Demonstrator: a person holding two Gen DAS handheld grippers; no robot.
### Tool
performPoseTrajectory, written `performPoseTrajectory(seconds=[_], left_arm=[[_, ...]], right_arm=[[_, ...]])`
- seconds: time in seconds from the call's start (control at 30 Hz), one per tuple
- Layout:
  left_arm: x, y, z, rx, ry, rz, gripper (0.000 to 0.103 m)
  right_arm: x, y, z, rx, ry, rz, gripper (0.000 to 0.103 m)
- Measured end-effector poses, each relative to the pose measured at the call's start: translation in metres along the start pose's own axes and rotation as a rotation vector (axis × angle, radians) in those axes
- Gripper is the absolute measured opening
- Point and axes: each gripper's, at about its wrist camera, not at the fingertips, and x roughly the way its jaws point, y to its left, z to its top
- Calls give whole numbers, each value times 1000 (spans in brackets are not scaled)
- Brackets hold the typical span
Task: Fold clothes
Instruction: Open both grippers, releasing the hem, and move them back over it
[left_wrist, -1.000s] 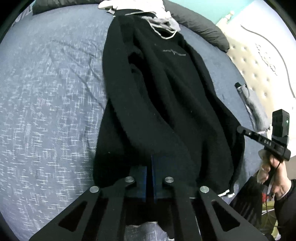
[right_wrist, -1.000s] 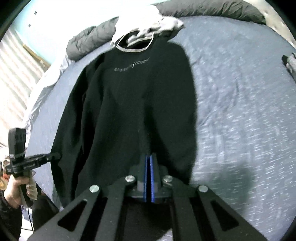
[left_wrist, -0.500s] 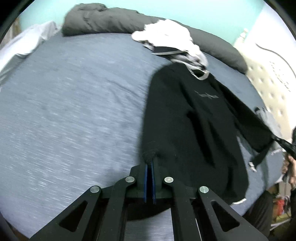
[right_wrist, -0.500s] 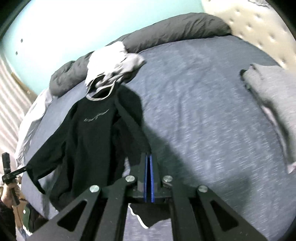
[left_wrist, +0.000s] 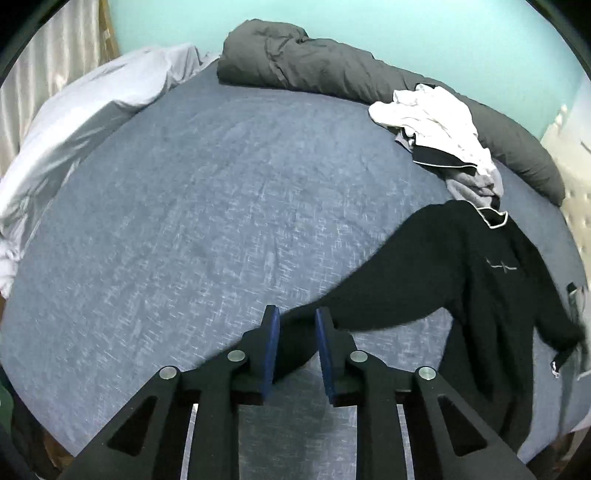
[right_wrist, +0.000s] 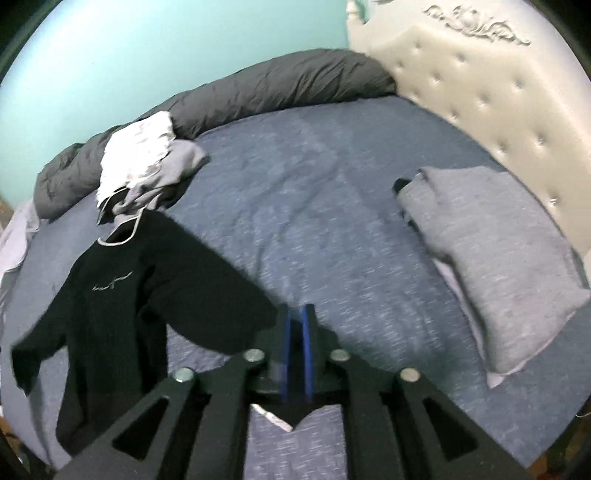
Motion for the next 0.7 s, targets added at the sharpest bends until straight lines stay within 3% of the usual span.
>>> performPoseTrajectory(seconds=[0.03,0.1,0.2,0.37,0.57,0.7], left_arm=[[3,-5,-5,15,21,-5,39],[6,-18,-20,56,56,-65,42],[14,-45,-46,93,124,-183,45],[29,-93,-90,134,236,-343,49],[37,-140,-132,229,315,-390,49],[39,-155,-152,270,342,-407,52]], right_arm=[[-2,-1,-3,10,-6,4,27],[-1,2,-12,20,9,72,29],[12,21,-31,-7,96,191,31],[33,74,-82,-67,259,359,46],[49,136,-146,-161,449,476,47],[50,156,-180,-203,502,507,47]])
